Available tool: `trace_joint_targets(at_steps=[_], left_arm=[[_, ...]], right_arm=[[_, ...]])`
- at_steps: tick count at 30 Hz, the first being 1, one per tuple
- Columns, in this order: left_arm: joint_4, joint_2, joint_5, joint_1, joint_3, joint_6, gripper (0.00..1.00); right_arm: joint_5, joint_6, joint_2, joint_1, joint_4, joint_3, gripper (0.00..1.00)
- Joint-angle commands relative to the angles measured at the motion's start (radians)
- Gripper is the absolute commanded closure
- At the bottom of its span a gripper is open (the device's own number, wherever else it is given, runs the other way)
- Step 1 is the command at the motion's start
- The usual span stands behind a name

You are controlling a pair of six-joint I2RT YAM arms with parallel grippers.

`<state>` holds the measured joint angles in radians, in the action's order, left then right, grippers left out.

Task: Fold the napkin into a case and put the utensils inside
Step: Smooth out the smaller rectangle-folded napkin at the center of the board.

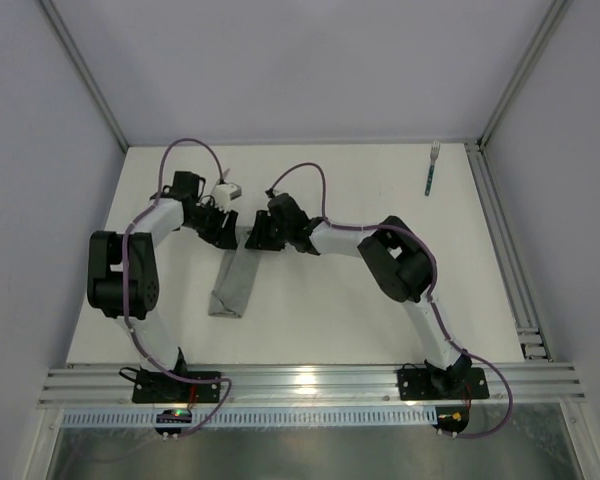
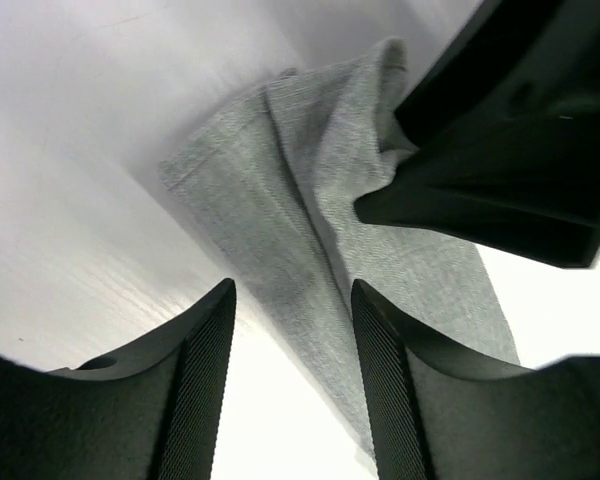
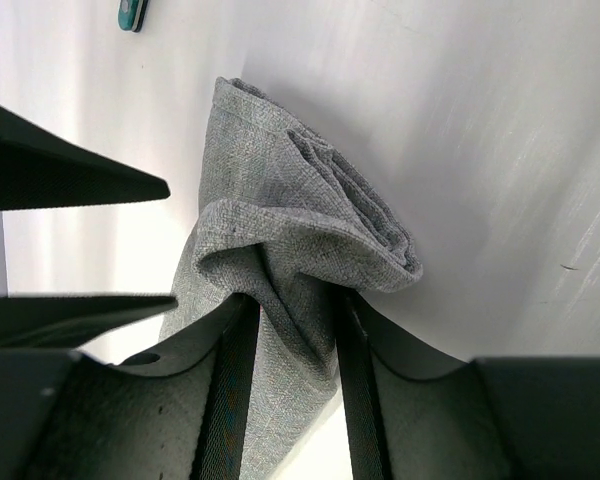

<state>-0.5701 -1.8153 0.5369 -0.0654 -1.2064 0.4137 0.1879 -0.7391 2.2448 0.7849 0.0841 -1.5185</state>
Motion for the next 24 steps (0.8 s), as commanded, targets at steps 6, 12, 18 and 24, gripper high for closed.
trace_joint_targets(at_steps=[6, 12, 18, 24], left_arm=[[-0.054, 0.019, 0.029, -0.036, -0.019, 0.036, 0.4], [-0.021, -0.061, -0.026, -0.06, -0.024, -0.016, 0.64], [0.018, -0.052, -0.088, -0.059, -0.004, -0.015, 1.0], [0.009, -0.019, -0.019, -0.047, 0.022, 0.028, 1.0]], right_arm=[[-0.028, -0.003, 0.021, 0.004, -0.021, -0.049, 0.6], [-0.008, 0.001, 0.006, 0.004, -0.014, -0.057, 0.6], [0.041, 0.056, -0.106, -0.003, 0.022, 0.018, 0.54], [0.1, 0.089, -0.228, -0.07, 0.086, 0.159, 0.49]])
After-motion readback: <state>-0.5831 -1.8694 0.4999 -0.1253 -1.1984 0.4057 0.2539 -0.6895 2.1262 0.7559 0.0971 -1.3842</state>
